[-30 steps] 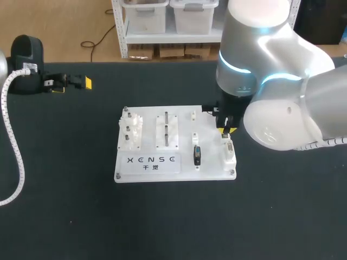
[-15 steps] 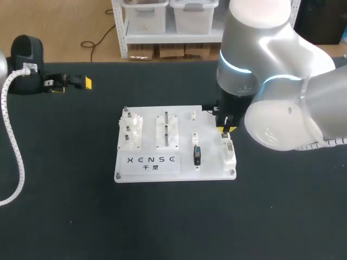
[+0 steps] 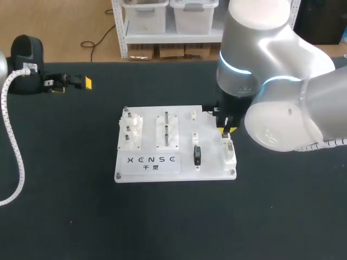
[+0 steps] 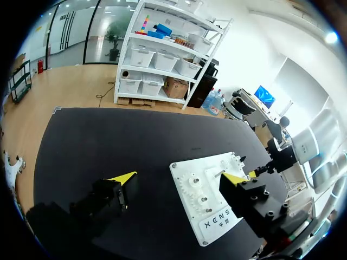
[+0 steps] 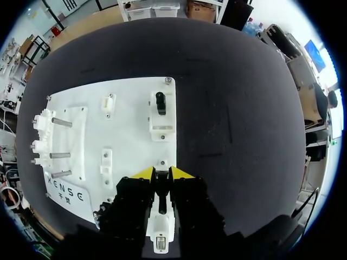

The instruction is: Insert the USB connector, Ethernet cable, and multi-pin plug into their matching sockets one by one.

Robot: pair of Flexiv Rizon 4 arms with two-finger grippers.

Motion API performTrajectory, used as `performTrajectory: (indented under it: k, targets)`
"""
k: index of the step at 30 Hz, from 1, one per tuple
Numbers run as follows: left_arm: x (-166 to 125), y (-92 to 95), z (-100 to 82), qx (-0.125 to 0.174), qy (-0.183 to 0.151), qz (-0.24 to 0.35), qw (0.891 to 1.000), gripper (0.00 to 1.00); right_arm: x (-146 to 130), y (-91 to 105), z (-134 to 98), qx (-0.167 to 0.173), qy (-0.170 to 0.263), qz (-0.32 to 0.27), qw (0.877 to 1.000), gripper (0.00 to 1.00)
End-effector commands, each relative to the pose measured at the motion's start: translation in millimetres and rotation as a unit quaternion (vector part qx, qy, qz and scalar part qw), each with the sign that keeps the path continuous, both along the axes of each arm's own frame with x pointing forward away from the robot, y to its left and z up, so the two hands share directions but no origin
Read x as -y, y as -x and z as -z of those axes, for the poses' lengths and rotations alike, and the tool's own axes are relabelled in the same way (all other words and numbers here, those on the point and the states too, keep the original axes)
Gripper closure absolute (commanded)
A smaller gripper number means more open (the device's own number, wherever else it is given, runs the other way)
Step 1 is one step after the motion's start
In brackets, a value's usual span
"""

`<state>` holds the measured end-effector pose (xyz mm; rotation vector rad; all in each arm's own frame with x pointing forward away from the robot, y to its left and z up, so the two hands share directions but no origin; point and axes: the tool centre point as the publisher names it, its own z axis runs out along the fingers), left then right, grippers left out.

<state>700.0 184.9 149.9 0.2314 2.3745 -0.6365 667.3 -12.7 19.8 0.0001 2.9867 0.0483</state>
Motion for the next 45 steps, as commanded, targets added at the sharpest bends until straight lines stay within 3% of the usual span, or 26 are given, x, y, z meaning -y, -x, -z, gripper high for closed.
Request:
performTrajectory:
  k: [1,27,28,30,31,45]
  targets:
    - [0.0,0.0,0.0,0.000,0.000,0.000,1.000,0.00,1.6,1.4,2.2,-0.001,0.001,0.002,1.000,1.00]
    - [0.0,0.0,0.0,0.000,0.000,0.000,1.000,0.00,3.5,-2.6,19.0,-0.028,0.007,0.012,1.000,1.00]
    - [0.0,0.0,0.0,0.000,0.000,0.000,1.000,0.00,3.2,-2.6,18.6,-0.027,0.007,0.010,1.000,0.93]
    - [0.0,0.0,0.0,0.000,0.000,0.000,1.000,0.00,2.0,-3.2,15.4,-0.023,0.010,0.005,1.000,0.58]
    - [0.0,0.0,0.0,0.000,0.000,0.000,1.000,0.00,1.4,-3.6,13.4,-0.022,0.013,0.002,1.000,0.00]
    - [0.0,0.0,0.0,0.000,0.000,0.000,1.000,0.00,-7.4,-7.6,-17.3,0.020,0.013,-0.021,1.000,0.00]
